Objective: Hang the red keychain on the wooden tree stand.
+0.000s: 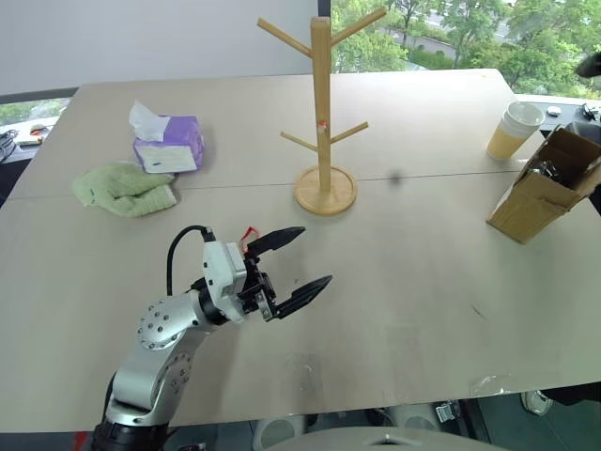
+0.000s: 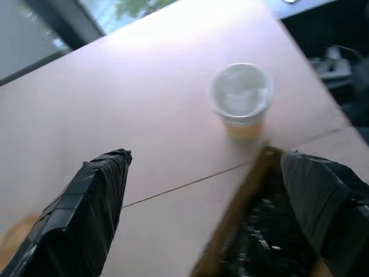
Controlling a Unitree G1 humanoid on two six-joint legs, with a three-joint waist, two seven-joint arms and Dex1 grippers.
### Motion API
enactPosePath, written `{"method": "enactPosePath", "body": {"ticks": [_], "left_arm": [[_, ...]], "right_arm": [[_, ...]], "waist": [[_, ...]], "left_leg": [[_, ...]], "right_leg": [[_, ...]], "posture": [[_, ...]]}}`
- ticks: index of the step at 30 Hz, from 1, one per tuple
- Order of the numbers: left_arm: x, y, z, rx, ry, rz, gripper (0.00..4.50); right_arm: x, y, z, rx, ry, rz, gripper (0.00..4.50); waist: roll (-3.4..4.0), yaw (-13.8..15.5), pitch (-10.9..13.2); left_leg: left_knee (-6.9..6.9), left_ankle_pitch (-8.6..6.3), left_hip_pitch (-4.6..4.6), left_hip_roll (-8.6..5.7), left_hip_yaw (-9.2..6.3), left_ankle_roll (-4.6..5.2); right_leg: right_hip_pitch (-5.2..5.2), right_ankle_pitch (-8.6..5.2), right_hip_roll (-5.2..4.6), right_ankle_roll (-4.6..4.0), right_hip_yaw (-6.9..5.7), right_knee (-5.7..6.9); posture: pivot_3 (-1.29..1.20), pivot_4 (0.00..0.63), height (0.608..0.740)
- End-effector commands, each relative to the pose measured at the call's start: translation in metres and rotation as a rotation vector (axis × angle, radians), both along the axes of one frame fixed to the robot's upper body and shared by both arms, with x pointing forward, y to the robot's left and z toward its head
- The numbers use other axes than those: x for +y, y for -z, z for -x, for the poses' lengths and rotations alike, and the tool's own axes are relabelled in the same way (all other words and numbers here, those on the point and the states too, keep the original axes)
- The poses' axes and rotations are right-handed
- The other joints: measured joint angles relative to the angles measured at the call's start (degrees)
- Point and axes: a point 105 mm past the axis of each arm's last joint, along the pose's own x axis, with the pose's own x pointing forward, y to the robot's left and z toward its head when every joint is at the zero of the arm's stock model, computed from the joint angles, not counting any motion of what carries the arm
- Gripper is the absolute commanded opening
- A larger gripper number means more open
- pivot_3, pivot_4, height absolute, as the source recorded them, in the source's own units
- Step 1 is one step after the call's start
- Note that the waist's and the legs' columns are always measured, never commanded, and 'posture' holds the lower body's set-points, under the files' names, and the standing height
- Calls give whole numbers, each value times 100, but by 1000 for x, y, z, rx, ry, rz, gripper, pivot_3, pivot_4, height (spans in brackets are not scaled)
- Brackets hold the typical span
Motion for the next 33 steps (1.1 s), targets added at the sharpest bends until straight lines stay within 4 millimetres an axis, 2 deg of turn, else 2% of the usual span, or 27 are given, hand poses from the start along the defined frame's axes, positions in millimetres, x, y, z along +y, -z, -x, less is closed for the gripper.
{"method": "enactPosePath", "body": {"ticks": [1, 4, 6, 9, 12, 13, 15, 21, 26, 29, 33], "left_arm": [[4, -6, -7, 2, -68, 45, 4500], [7, -6, -15, 35, -135, 72, 4500], [14, -10, -22, 48, -222, 107, 4500], [31, -17, -37, 50, -398, 146, 4500], [48, -13, -49, 109, -523, 189, 4500], [54, -9, -54, 138, -566, 201, 4500], [63, -3, -62, 169, -635, 204, 4500], [66, 14, -69, 228, -735, 200, 4500], [59, 29, -61, 336, -811, 245, 4500], [57, 35, -56, 379, -874, 236, 4500], [52, 29, -50, 430, -919, 233, 4500]], "right_arm": [[41, 2, 11, -128, -267, 50, 4450], [56, 11, 19, -245, -387, 75, 4450], [65, 27, 30, -362, -498, 152, 4450], [84, 52, 54, -489, -691, 163, 4450], [94, 88, 80, -539, -850, 151, 4450], [96, 110, 90, -510, -923, 153, 4450], [97, 138, 104, -499, -1021, 144, 4450], [93, 207, 136, -489, -1220, 220, 4450], [90, 227, 139, -589, -1285, 319, 4450], [87, 242, 143, -587, -1341, 383, 4450], [86, 245, 137, -617, -1309, 401, 4450]], "waist": [[-4, 24, -3], [-4, 50, -2], [-3, 81, -2], [-16, 139, -9], [-20, 149, -12], [-20, 150, -12], [-22, 161, -14], [-29, 141, -14], [-30, 138, -14], [-31, 146, -14], [-31, 158, -14]], "left_leg": [[4, 0, -1, 4, -8, 0], [7, 1, -4, 5, -18, -1], [11, 5, -6, 2, -14, -6], [14, 13, -2, 0, -28, -20], [20, 12, 2, 0, -39, -18], [21, 6, 2, -1, -40, -7], [28, 3, 12, -3, -59, -2], [32, -1, 68, -8, -67, 3], [27, -1, 92, -6, -62, 3], [27, -1, 92, -6, -63, 2], [28, 0, 92, -7, -64, 1]], "right_leg": [[6, 0, 0, 0, -2, 0], [14, 3, -8, 6, -3, -1], [9, 7, -8, 12, -4, 3], [26, 8, -10, 16, -27, -7], [34, 9, -10, 17, -36, -1], [34, 9, -11, 17, -38, 2], [57, 9, -11, 18, -59, -6], [119, 6, -10, 20, -63, -12], [134, 5, -8, 18, -57, -10], [134, 5, -8, 18, -57, -9], [136, 6, -11, 17, -57, -8]], "posture": [[0, 150, 740], [0, 150, 740], [0, 150, 740], [0, 150, 740], [0, 150, 740], [0, 150, 740], [0, 150, 740], [0, 150, 740], [0, 150, 740], [0, 150, 740], [0, 150, 740]]}}
